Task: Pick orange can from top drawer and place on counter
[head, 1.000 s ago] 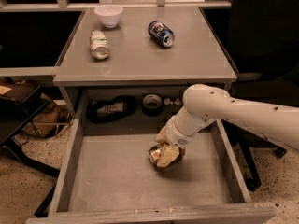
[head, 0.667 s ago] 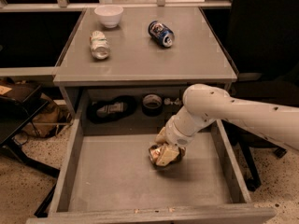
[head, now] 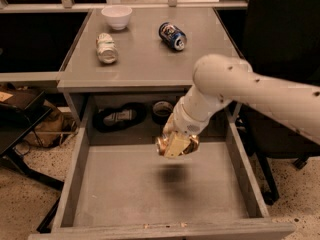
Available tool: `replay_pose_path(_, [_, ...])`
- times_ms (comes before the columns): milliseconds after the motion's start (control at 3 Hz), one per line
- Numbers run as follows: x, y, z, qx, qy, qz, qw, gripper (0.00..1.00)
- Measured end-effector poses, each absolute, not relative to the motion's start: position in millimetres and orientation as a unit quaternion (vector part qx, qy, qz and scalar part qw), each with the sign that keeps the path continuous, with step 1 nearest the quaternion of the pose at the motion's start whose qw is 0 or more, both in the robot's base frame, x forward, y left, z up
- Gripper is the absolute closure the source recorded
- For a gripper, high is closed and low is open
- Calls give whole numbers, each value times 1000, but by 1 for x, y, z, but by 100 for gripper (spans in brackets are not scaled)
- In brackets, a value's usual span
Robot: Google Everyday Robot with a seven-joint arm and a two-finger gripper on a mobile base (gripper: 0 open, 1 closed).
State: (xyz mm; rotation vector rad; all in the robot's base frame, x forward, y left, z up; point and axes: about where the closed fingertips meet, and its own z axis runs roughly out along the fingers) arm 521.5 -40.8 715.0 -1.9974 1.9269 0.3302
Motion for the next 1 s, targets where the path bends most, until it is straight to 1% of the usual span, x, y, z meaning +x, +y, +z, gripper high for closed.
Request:
replay_pose_path(333, [535, -27, 811, -727, 655, 89, 185, 100])
replay_pose_path(667, [562, -4, 894, -739, 636, 62, 212, 100])
replay_pose_path(1000, [561, -5, 893, -739, 636, 62, 211, 100])
